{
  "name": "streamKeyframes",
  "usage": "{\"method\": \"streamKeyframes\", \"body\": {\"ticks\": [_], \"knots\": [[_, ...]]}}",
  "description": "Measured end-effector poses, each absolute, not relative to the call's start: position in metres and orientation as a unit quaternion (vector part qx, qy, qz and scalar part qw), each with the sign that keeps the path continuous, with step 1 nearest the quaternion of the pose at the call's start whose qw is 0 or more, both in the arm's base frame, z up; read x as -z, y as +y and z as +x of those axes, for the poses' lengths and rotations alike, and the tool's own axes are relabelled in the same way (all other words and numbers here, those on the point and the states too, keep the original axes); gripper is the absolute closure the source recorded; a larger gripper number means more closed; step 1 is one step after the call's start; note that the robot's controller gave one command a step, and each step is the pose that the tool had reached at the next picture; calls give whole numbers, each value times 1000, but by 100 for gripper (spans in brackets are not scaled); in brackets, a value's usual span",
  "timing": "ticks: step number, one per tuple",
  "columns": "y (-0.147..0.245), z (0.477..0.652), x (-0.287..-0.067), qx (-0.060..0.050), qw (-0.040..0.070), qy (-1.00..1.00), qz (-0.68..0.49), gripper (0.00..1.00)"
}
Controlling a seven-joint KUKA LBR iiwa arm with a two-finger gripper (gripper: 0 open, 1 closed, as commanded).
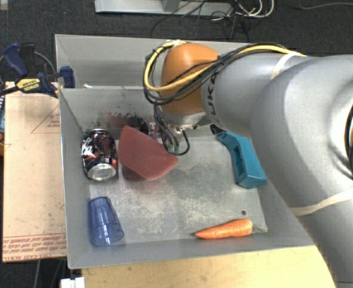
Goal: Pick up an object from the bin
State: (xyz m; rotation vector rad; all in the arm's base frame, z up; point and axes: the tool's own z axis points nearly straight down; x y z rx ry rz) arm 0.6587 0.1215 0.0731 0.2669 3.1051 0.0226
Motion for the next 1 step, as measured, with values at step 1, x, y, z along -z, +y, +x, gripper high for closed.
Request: {"method": "streamKeyframes", "body": {"ticks": [1], "knots": [[122, 661, -144, -9, 16, 996, 85, 100]]}}
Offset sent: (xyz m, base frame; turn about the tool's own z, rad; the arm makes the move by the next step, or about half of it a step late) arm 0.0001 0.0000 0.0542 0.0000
